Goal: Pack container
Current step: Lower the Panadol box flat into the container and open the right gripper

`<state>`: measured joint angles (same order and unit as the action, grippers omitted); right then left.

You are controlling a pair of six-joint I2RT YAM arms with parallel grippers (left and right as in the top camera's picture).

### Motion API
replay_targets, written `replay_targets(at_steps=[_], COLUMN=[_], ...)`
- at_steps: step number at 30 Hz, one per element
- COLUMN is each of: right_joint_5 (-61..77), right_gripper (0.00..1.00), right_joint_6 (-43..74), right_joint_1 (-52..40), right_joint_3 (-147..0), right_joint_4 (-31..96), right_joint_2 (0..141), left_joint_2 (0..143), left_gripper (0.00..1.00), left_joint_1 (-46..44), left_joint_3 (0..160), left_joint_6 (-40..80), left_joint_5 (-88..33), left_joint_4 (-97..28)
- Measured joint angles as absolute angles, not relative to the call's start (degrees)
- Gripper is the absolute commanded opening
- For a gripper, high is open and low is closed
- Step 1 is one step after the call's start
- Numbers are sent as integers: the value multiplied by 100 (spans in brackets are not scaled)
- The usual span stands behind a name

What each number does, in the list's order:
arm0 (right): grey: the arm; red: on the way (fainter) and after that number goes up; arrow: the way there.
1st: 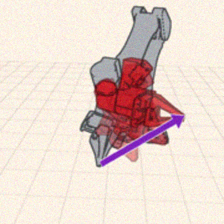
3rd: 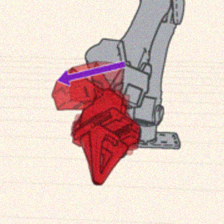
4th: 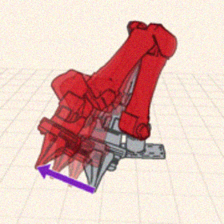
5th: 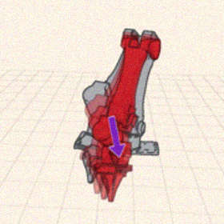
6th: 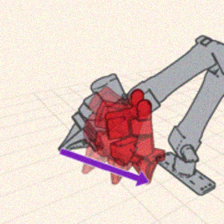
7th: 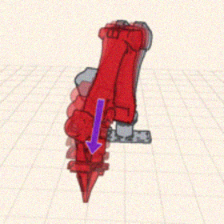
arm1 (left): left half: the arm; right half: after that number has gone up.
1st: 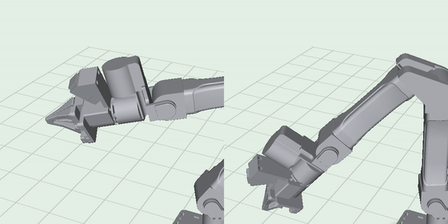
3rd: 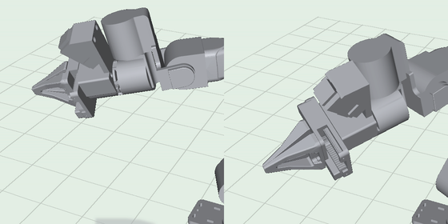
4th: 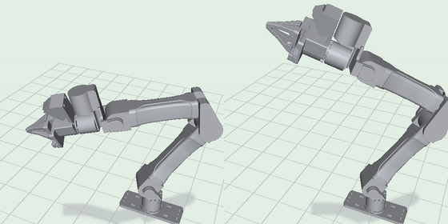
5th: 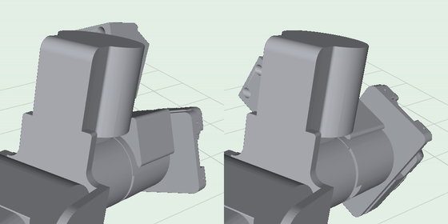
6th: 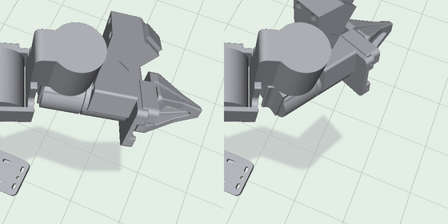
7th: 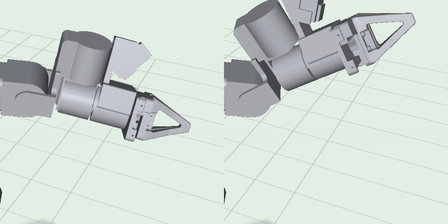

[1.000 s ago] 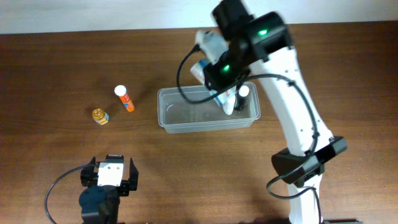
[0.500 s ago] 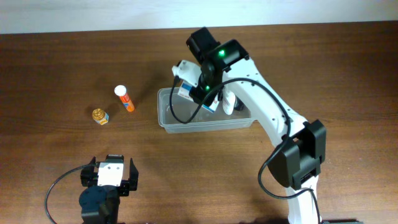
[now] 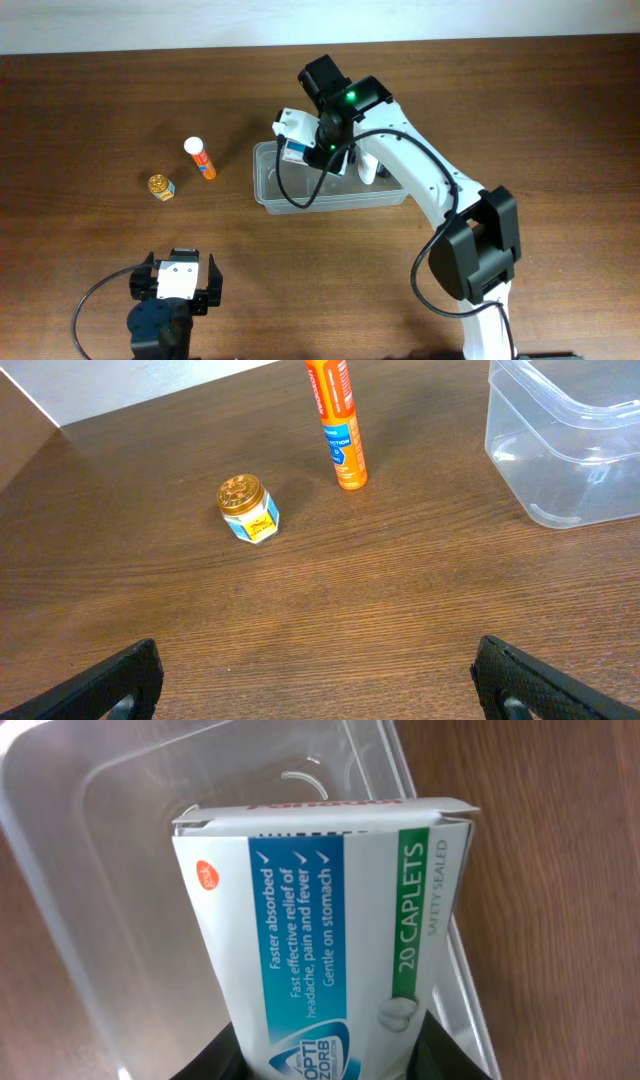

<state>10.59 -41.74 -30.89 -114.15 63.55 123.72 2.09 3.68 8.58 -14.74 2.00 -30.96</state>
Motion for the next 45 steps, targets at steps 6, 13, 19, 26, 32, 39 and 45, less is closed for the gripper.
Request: replay_targets(at_steps=[6, 13, 19, 26, 32, 39, 45], right_joint_5=[1103, 1103, 1092, 945, 790, 779, 799], right_gripper=[33, 33, 33, 33, 33, 34, 43], right_joint_6=[-4368, -4788, -5065, -5269, -5306, -5321, -5339], right_joint_1=[-3092, -3089, -3089, -3079, -2967, -2714, -2698], right_joint_3=[-11415, -11415, -11415, -11415, -11413, -11413, -11413], right_joint_4=[6331, 6324, 6316, 6342, 6342, 6418, 6383], right_joint_2=[12637, 12781, 12816, 13085, 13157, 13159, 13159], left_joint_2=[209, 209, 209, 209, 209, 209, 209], left_gripper=[100, 100, 100, 100, 100, 100, 100], left_joint_1=[368, 370, 370, 368, 368, 368, 368], left_joint_3=[858, 858, 858, 858, 858, 858, 858], left_joint_6=[-1474, -1474, -1474, -1474, -1474, -1476, -1476], left_joint_5=[200, 200, 200, 200, 200, 200, 200], left_joint_4=[-3096, -3096, -3096, -3096, -3096, -3096, -3096])
